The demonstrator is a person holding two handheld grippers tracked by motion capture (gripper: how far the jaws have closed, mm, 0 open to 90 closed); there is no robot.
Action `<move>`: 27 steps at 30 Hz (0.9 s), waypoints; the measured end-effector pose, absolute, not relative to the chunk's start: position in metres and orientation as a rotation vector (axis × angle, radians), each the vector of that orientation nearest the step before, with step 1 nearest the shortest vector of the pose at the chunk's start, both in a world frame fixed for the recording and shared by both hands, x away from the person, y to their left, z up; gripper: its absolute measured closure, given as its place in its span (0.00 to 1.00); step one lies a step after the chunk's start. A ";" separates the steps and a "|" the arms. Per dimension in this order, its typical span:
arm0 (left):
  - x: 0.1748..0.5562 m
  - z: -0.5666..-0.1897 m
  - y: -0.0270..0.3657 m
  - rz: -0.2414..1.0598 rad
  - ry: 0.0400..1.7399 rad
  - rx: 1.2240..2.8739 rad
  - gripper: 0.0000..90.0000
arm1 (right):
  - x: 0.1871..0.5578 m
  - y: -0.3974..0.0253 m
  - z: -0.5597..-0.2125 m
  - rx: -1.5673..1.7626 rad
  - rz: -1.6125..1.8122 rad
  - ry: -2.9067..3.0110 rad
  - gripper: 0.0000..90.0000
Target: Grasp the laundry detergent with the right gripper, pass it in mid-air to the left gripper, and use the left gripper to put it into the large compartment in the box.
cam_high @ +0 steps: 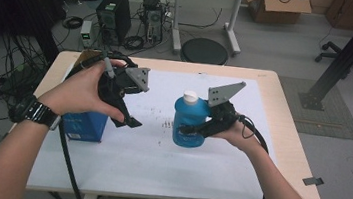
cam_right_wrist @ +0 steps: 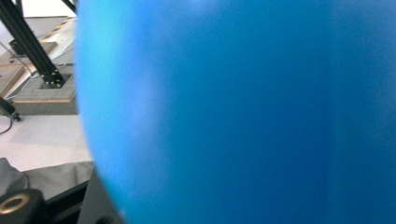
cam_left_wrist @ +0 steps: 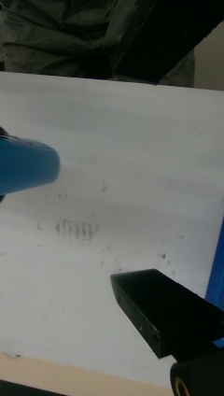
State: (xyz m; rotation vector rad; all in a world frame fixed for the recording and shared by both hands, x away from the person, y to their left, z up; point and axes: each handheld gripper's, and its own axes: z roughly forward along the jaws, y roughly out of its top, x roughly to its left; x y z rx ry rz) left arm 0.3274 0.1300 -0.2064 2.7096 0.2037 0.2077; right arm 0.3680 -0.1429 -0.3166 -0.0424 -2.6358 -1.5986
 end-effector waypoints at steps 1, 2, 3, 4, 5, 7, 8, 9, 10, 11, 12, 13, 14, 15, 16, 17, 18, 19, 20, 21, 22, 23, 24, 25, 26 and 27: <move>0.327 -0.202 0.129 0.209 0.200 2.702 0.04 | 0.369 -0.141 -0.313 -0.030 -1.596 -2.633 0.48; 0.327 -0.199 0.129 0.211 0.199 2.694 0.04 | 0.370 -0.138 -0.310 -0.016 -1.590 -2.631 0.48; 0.327 -0.199 0.129 0.211 0.199 2.694 0.04 | 0.370 -0.135 -0.307 -0.005 -1.585 -2.629 0.48; 0.326 -0.192 0.127 0.213 0.199 2.679 0.04 | 0.371 -0.132 -0.303 0.010 -1.577 -2.633 0.48; 0.326 -0.188 0.126 0.217 0.194 2.677 0.04 | 0.370 -0.129 -0.300 0.024 -1.571 -2.638 0.49; 0.325 -0.183 0.124 0.218 0.190 2.667 0.04 | 0.370 -0.122 -0.295 0.055 -1.548 -2.649 0.49; 0.325 -0.181 0.122 0.217 0.187 2.665 0.04 | 0.370 -0.118 -0.292 0.071 -1.539 -2.654 0.48; 0.324 -0.178 0.121 0.220 0.184 2.664 0.04 | 0.370 -0.114 -0.290 0.085 -1.529 -2.656 0.48; 0.324 -0.176 0.120 0.223 0.183 2.661 0.04 | 0.369 -0.110 -0.287 0.098 -1.517 -2.659 0.49; 0.323 -0.174 0.118 0.223 0.191 2.655 0.04 | 0.369 -0.106 -0.285 0.115 -1.513 -2.660 0.49; 0.323 -0.173 0.117 0.215 0.198 2.651 0.04 | 0.368 -0.102 -0.283 0.129 -1.506 -2.658 0.48; 0.323 -0.171 0.116 0.215 0.201 2.646 0.04 | 0.368 -0.099 -0.281 0.139 -1.505 -2.657 0.48; 0.323 -0.171 0.116 0.215 0.201 2.646 0.04 | 0.368 -0.099 -0.281 0.139 -1.505 -2.657 0.48; 0.323 -0.169 0.115 0.221 0.201 2.642 0.04 | 0.368 -0.096 -0.279 0.150 -1.506 -2.654 0.49; 0.323 -0.167 0.113 0.220 0.199 2.638 0.04 | 0.368 -0.089 -0.277 0.167 -1.491 -2.657 0.48; 0.322 -0.166 0.112 0.220 0.201 2.641 0.04 | 0.368 -0.087 -0.276 0.174 -1.488 -2.657 0.48; 0.322 -0.165 0.111 0.221 0.200 2.647 0.04 | 0.367 -0.084 -0.275 0.182 -1.479 -2.660 0.48; 0.322 -0.165 0.110 0.222 0.201 2.654 0.04 | 0.367 -0.082 -0.275 0.186 -1.474 -2.660 0.48; 0.322 -0.164 0.109 0.222 0.202 2.658 0.04 | 0.367 -0.080 -0.275 0.192 -1.468 -2.661 0.48; 0.322 -0.164 0.108 0.223 0.206 2.660 0.04 | 0.367 -0.078 -0.274 0.200 -1.463 -2.663 0.48; 0.322 -0.164 0.107 0.225 0.207 2.664 0.04 | 0.366 -0.076 -0.273 0.206 -1.459 -2.664 0.48; 0.322 -0.164 0.106 0.228 0.206 2.669 0.04 | 0.366 -0.074 -0.273 0.213 -1.456 -2.664 0.48; 0.322 -0.164 0.105 0.225 0.198 2.673 0.04 | 0.365 -0.073 -0.272 0.215 -1.452 -2.663 0.48; 0.321 -0.164 0.104 0.223 0.188 2.675 0.04 | 0.364 -0.072 -0.272 0.220 -1.453 -2.662 0.48; 0.321 -0.165 0.103 0.224 0.183 2.680 0.04 | 0.364 -0.071 -0.271 0.225 -1.451 -2.662 0.48; 0.321 -0.166 0.102 0.224 0.180 2.685 0.04 | 0.363 -0.070 -0.270 0.230 -1.449 -2.662 0.49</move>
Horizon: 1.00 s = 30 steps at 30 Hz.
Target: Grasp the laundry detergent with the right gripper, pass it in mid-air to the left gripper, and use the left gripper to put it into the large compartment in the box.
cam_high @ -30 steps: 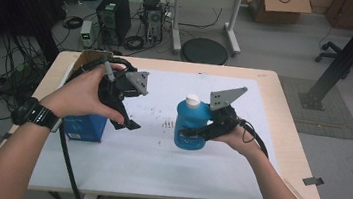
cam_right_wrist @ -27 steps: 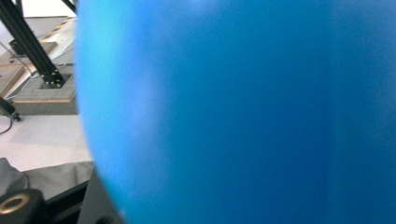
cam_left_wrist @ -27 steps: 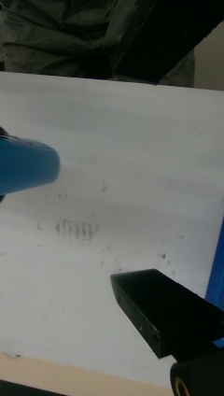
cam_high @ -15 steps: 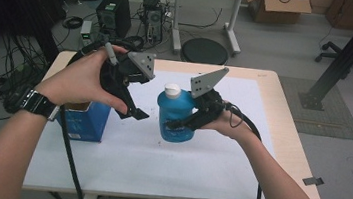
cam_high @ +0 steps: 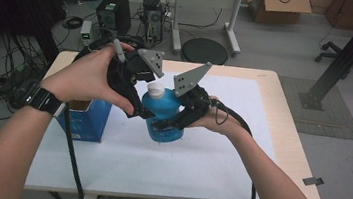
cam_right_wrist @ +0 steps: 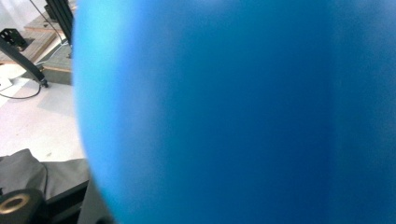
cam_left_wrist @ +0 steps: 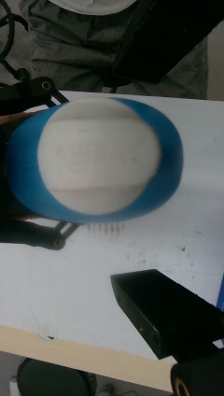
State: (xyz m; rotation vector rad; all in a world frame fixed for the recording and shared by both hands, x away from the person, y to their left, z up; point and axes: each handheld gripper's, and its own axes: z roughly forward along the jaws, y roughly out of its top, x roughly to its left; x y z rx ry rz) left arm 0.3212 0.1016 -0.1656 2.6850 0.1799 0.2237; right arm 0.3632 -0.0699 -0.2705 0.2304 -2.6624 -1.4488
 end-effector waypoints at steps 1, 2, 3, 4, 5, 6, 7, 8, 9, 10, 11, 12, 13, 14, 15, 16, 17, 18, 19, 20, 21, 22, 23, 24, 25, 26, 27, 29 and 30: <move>0.321 -0.166 0.102 0.224 0.180 2.685 0.04 | 0.363 -0.070 -0.270 0.230 -1.449 -2.662 0.49; 0.321 -0.167 0.099 0.229 0.173 2.699 0.04 | 0.362 -0.068 -0.269 0.237 -1.443 -2.662 0.48; 0.322 -0.168 0.098 0.231 0.173 2.708 0.04 | 0.362 -0.068 -0.269 0.236 -1.442 -2.664 0.48; 0.322 -0.169 0.096 0.226 0.173 2.713 0.04 | 0.362 -0.067 -0.269 0.237 -1.441 -2.667 0.49; 0.322 -0.170 0.095 0.226 0.165 2.714 0.04 | 0.362 -0.067 -0.269 0.236 -1.440 -2.669 0.49; 0.322 -0.170 0.093 0.226 0.158 2.717 0.05 | 0.362 -0.067 -0.269 0.238 -1.435 -2.670 0.49; 0.322 -0.170 0.092 0.221 0.154 2.720 0.05 | 0.362 -0.066 -0.269 0.236 -1.433 -2.668 0.49; 0.322 -0.171 0.091 0.219 0.152 2.721 0.06 | 0.362 -0.066 -0.269 0.235 -1.432 -2.669 0.49; 0.322 -0.171 0.090 0.221 0.144 2.724 0.07 | 0.362 -0.066 -0.269 0.233 -1.432 -2.669 0.49; 0.322 -0.171 0.089 0.225 0.144 2.727 0.08 | 0.362 -0.066 -0.268 0.235 -1.431 -2.671 0.49; 0.322 -0.171 0.088 0.222 0.146 2.728 0.08 | 0.362 -0.067 -0.268 0.233 -1.431 -2.671 0.49; 0.323 -0.171 0.088 0.219 0.142 2.729 0.09 | 0.362 -0.067 -0.268 0.233 -1.430 -2.671 0.49; 0.323 -0.171 0.087 0.215 0.142 2.727 0.11 | 0.362 -0.067 -0.268 0.235 -1.429 -2.671 0.49; 0.322 -0.171 0.086 0.216 0.147 2.730 0.12 | 0.362 -0.067 -0.268 0.234 -1.430 -2.670 0.49; 0.323 -0.170 0.085 0.218 0.150 2.736 0.12 | 0.362 -0.067 -0.268 0.233 -1.431 -2.672 0.49; 0.323 -0.170 0.084 0.218 0.157 2.739 0.12 | 0.362 -0.067 -0.268 0.233 -1.431 -2.675 0.49; 0.323 -0.170 0.083 0.220 0.156 2.741 0.13 | 0.362 -0.067 -0.268 0.231 -1.431 -2.674 0.49; 0.323 -0.169 0.082 0.218 0.155 2.742 0.13 | 0.362 -0.067 -0.268 0.230 -1.432 -2.675 0.48; 0.323 -0.169 0.082 0.216 0.152 2.741 0.15 | 0.362 -0.068 -0.268 0.228 -1.432 -2.675 0.48; 0.323 -0.169 0.082 0.217 0.149 2.742 0.16 | 0.362 -0.068 -0.268 0.227 -1.432 -2.675 0.49; 0.323 -0.169 0.081 0.218 0.150 2.742 0.17 | 0.362 -0.068 -0.268 0.227 -1.431 -2.674 0.49; 0.323 -0.169 0.080 0.216 0.150 2.743 0.17 | 0.362 -0.068 -0.268 0.228 -1.430 -2.676 0.48; 0.323 -0.168 0.080 0.214 0.150 2.745 0.18 | 0.362 -0.068 -0.268 0.228 -1.429 -2.677 0.49; 0.323 -0.168 0.080 0.216 0.151 2.747 0.18 | 0.362 -0.068 -0.268 0.224 -1.429 -2.678 0.49; 0.323 -0.168 0.080 0.219 0.151 2.747 0.18 | 0.362 -0.069 -0.268 0.226 -1.428 -2.679 0.49; 0.323 -0.169 0.079 0.217 0.149 2.749 0.19 | 0.362 -0.069 -0.268 0.226 -1.427 -2.681 0.48; 0.323 -0.168 0.079 0.222 0.146 2.754 0.20 | 0.362 -0.069 -0.268 0.224 -1.429 -2.681 0.49; 0.323 -0.169 0.079 0.218 0.150 2.754 0.20 | 0.362 -0.069 -0.268 0.227 -1.428 -2.682 0.49; 0.323 -0.168 0.079 0.218 0.146 2.755 0.21 | 0.362 -0.069 -0.267 0.227 -1.428 -2.681 0.49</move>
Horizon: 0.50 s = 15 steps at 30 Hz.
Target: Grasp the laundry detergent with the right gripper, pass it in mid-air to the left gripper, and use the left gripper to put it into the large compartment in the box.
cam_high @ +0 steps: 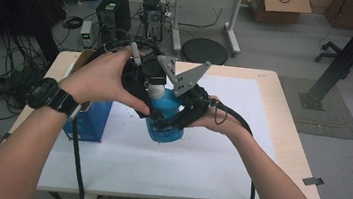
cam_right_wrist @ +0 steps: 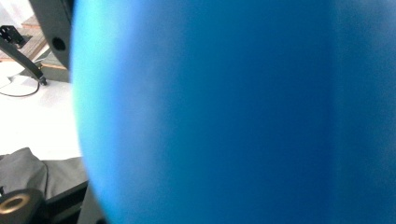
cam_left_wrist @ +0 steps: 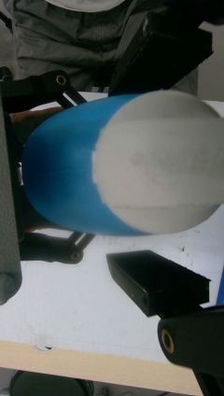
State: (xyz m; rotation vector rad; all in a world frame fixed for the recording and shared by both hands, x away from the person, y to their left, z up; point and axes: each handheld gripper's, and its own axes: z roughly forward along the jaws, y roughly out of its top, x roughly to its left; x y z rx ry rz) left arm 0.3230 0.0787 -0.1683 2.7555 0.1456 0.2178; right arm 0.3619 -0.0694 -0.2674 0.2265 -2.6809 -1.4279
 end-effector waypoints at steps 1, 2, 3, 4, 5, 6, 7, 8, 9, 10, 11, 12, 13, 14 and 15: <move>0.323 -0.168 0.079 0.219 0.145 2.756 0.22 | 0.362 -0.070 -0.268 0.226 -1.428 -2.681 0.49; 0.323 -0.168 0.079 0.219 0.145 2.756 0.22 | 0.362 -0.070 -0.268 0.225 -1.428 -2.680 0.49; 0.323 -0.168 0.079 0.219 0.148 2.757 0.22 | 0.362 -0.070 -0.268 0.224 -1.427 -2.681 0.49; 0.323 -0.168 0.079 0.219 0.148 2.757 0.23 | 0.362 -0.070 -0.268 0.226 -1.425 -2.683 0.49; 0.323 -0.168 0.078 0.217 0.150 2.760 0.23 | 0.362 -0.070 -0.268 0.224 -1.424 -2.683 0.49; 0.323 -0.168 0.078 0.221 0.151 2.760 0.23 | 0.362 -0.069 -0.268 0.225 -1.425 -2.683 0.49; 0.323 -0.168 0.078 0.221 0.151 2.760 0.23 | 0.362 -0.069 -0.268 0.227 -1.423 -2.684 0.49; 0.323 -0.168 0.078 0.221 0.152 2.764 0.24 | 0.361 -0.069 -0.268 0.227 -1.422 -2.685 0.49; 0.323 -0.168 0.078 0.219 0.150 2.765 0.24 | 0.361 -0.069 -0.268 0.227 -1.424 -2.687 0.49; 0.322 -0.168 0.078 0.217 0.149 2.767 0.25 | 0.361 -0.069 -0.268 0.226 -1.424 -2.686 0.49; 0.322 -0.168 0.078 0.217 0.149 2.767 0.25 | 0.361 -0.068 -0.268 0.227 -1.422 -2.685 0.49; 0.322 -0.168 0.077 0.214 0.145 2.773 0.25 | 0.361 -0.068 -0.269 0.226 -1.420 -2.684 0.49; 0.322 -0.168 0.077 0.216 0.145 2.776 0.25 | 0.361 -0.068 -0.269 0.223 -1.420 -2.684 0.49; 0.322 -0.168 0.077 0.216 0.145 2.776 0.26 | 0.361 -0.068 -0.269 0.223 -1.420 -2.684 0.49; 0.321 -0.169 0.077 0.217 0.146 2.778 0.26 | 0.361 -0.067 -0.269 0.224 -1.415 -2.685 0.49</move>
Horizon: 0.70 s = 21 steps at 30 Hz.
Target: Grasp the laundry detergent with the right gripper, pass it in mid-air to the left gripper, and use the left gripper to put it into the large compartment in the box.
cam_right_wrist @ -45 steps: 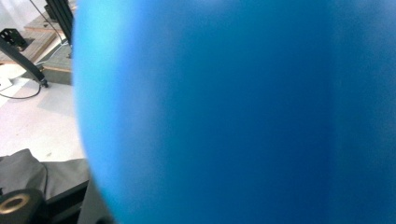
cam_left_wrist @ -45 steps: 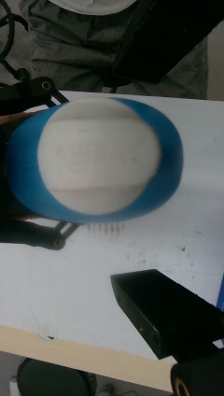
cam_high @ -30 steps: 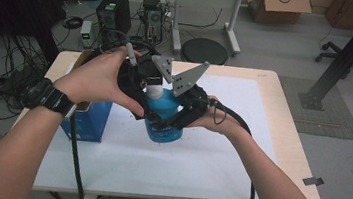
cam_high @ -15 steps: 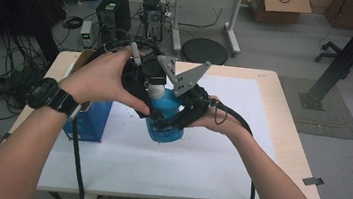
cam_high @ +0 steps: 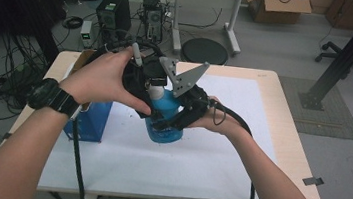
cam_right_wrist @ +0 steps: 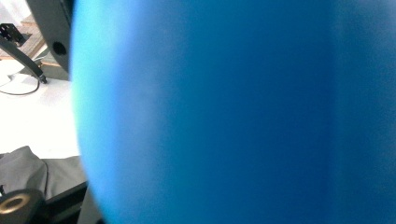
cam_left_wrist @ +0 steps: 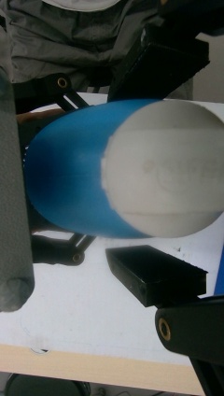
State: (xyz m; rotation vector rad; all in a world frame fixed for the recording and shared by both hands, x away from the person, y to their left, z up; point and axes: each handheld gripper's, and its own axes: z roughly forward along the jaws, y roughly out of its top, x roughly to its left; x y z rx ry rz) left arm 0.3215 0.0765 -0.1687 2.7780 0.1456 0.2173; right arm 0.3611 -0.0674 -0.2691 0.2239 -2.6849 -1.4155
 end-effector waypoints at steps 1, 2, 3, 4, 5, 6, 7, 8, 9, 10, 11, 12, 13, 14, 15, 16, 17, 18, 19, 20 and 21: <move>0.321 -0.169 0.076 0.214 0.144 2.780 0.26 | 0.361 -0.067 -0.269 0.223 -1.414 -2.687 0.49; 0.321 -0.169 0.076 0.214 0.143 2.782 0.27 | 0.361 -0.067 -0.269 0.225 -1.411 -2.689 0.49; 0.321 -0.169 0.076 0.215 0.140 2.788 0.28 | 0.361 -0.067 -0.270 0.224 -1.408 -2.689 0.49; 0.321 -0.169 0.076 0.213 0.143 2.786 0.28 | 0.361 -0.067 -0.270 0.226 -1.407 -2.691 0.49; 0.321 -0.169 0.076 0.210 0.141 2.790 0.29 | 0.361 -0.066 -0.270 0.226 -1.403 -2.692 0.49; 0.321 -0.169 0.075 0.208 0.142 2.794 0.29 | 0.361 -0.066 -0.270 0.224 -1.402 -2.691 0.49; 0.321 -0.170 0.075 0.212 0.140 2.796 0.29 | 0.361 -0.066 -0.270 0.224 -1.401 -2.693 0.49; 0.321 -0.170 0.075 0.218 0.141 2.802 0.30 | 0.361 -0.066 -0.270 0.223 -1.400 -2.692 0.49; 0.321 -0.170 0.075 0.218 0.141 2.802 0.30 | 0.361 -0.066 -0.270 0.223 -1.400 -2.692 0.49; 0.321 -0.170 0.074 0.212 0.138 2.806 0.31 | 0.361 -0.066 -0.270 0.222 -1.401 -2.693 0.49; 0.321 -0.170 0.074 0.212 0.138 2.806 0.32 | 0.361 -0.066 -0.270 0.223 -1.401 -2.694 0.49; 0.322 -0.171 0.073 0.213 0.131 2.812 0.33 | 0.361 -0.067 -0.270 0.223 -1.397 -2.694 0.49; 0.322 -0.171 0.072 0.212 0.129 2.816 0.34 | 0.361 -0.066 -0.270 0.222 -1.393 -2.694 0.49; 0.322 -0.171 0.072 0.212 0.131 2.817 0.34 | 0.361 -0.067 -0.271 0.223 -1.391 -2.697 0.49; 0.322 -0.171 0.072 0.211 0.130 2.817 0.35 | 0.361 -0.066 -0.271 0.228 -1.391 -2.698 0.49; 0.322 -0.171 0.071 0.213 0.129 2.820 0.36 | 0.360 -0.066 -0.271 0.225 -1.388 -2.698 0.49; 0.322 -0.171 0.071 0.213 0.129 2.820 0.36 | 0.360 -0.066 -0.271 0.225 -1.388 -2.698 0.49; 0.322 -0.171 0.071 0.213 0.128 2.820 0.36 | 0.360 -0.066 -0.271 0.228 -1.383 -2.703 0.49; 0.322 -0.171 0.071 0.213 0.128 2.820 0.36 | 0.360 -0.066 -0.271 0.228 -1.383 -2.703 0.49; 0.322 -0.171 0.070 0.211 0.132 2.818 0.37 | 0.361 -0.067 -0.272 0.227 -1.382 -2.707 0.49; 0.322 -0.171 0.070 0.215 0.128 2.823 0.39 | 0.361 -0.067 -0.272 0.227 -1.381 -2.707 0.49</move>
